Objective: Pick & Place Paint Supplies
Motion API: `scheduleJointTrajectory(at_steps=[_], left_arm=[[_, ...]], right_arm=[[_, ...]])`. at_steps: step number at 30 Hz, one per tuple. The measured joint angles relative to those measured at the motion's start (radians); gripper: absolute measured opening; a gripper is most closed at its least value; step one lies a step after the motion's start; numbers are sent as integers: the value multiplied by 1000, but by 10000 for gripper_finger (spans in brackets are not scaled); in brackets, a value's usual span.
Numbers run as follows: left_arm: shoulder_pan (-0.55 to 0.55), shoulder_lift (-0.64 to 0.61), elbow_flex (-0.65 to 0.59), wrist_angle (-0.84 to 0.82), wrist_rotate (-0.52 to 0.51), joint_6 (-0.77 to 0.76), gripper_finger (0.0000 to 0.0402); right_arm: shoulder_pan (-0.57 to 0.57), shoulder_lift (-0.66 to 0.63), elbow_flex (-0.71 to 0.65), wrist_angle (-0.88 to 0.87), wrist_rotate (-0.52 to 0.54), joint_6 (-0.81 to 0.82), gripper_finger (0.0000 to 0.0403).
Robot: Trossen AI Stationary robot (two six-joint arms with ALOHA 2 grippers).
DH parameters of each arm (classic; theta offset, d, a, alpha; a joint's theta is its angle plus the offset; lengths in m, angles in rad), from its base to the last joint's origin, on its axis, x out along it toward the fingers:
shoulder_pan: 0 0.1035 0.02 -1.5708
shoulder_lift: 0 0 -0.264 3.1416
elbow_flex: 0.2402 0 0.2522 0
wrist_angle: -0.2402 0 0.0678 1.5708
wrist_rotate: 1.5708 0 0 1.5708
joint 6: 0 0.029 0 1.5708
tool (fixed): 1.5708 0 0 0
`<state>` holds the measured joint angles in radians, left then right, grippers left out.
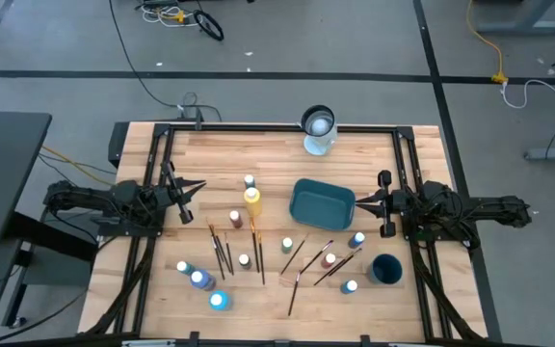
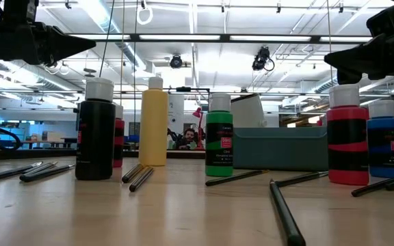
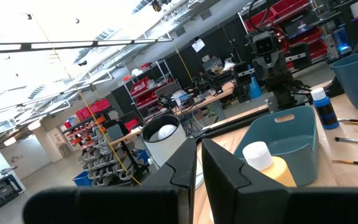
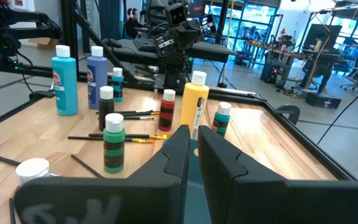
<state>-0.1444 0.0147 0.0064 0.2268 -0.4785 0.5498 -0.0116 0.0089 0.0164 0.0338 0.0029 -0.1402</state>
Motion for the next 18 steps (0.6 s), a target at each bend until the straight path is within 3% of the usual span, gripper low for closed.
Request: scheduleJointTrajectory(at_steps=[2,7,10,14,18], left_arm=[[0,0,0,3,0,42,33],[0,0,0,18,-4,338,33],[0,0,0,17,-4,385,33],[0,0,0,16,15,342,33],[0,0,0,3,104,15,33]], right_arm=[[0,0,0,0,0,0,39],[0,0,0,0,0,0,39],[0,0,0,0,0,0,39],[0,0,0,0,0,0,39],[0,0,0,0,0,0,39]])
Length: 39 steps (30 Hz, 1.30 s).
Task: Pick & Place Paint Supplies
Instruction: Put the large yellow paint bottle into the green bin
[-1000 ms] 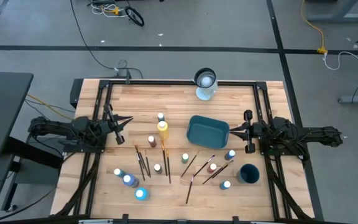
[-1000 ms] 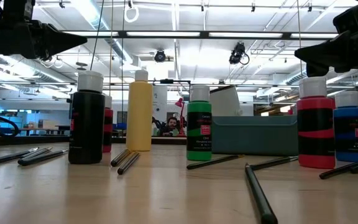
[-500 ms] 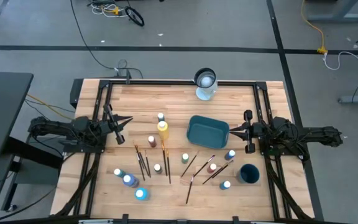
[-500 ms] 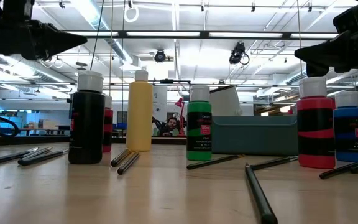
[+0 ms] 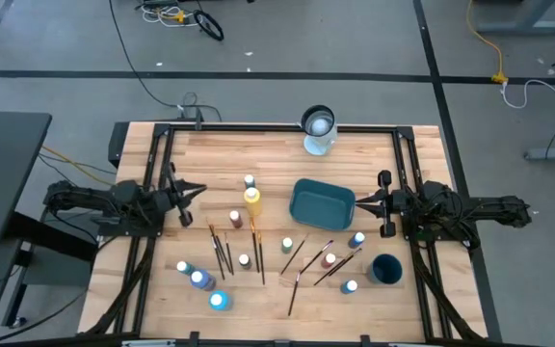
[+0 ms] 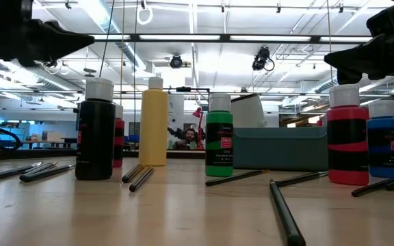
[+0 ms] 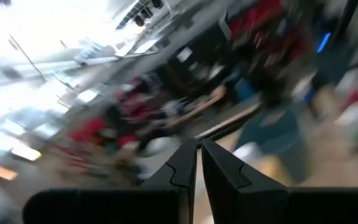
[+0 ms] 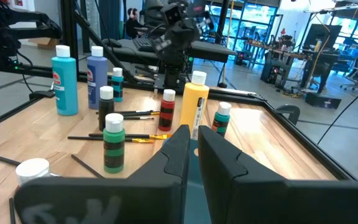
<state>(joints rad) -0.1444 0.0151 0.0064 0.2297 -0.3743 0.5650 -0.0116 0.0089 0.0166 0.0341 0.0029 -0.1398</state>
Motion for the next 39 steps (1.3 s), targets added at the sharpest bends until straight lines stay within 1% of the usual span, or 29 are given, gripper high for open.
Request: scheduleJointTrajectory(at_steps=[3,5,7,12,14,19,21,23,27,30,33,35,37,39], left_arm=[[0,0,0,2,80,-266,33],[0,0,0,18,108,-374,33],[0,-1,0,28,113,-414,33],[0,0,0,31,114,-425,33],[0,0,0,34,120,-457,33],[0,0,0,77,204,-584,33],[0,0,0,94,239,-587,33],[0,0,0,126,263,-554,33],[0,0,9,158,259,-488,40],[0,2,41,172,256,-475,55],[0,12,61,163,256,-475,79],[0,33,75,168,255,-470,97],[0,67,97,182,241,-467,117],[0,117,128,190,194,-459,134]], right_arm=[[0,0,0,0,0,0,39],[0,0,0,0,0,0,39],[0,0,0,0,0,0,39],[0,0,0,0,0,0,39],[0,0,0,0,0,0,39],[0,0,0,0,0,0,39],[0,0,0,0,0,0,39],[0,0,0,0,0,0,39],[0,0,0,36,0,0,39],[0,0,0,105,-15,0,39],[0,0,0,183,-16,-10,39],[-1,1,-1,276,21,-122,39],[-1,0,-1,418,105,-301,39],[-1,1,-1,575,214,-413,39]])
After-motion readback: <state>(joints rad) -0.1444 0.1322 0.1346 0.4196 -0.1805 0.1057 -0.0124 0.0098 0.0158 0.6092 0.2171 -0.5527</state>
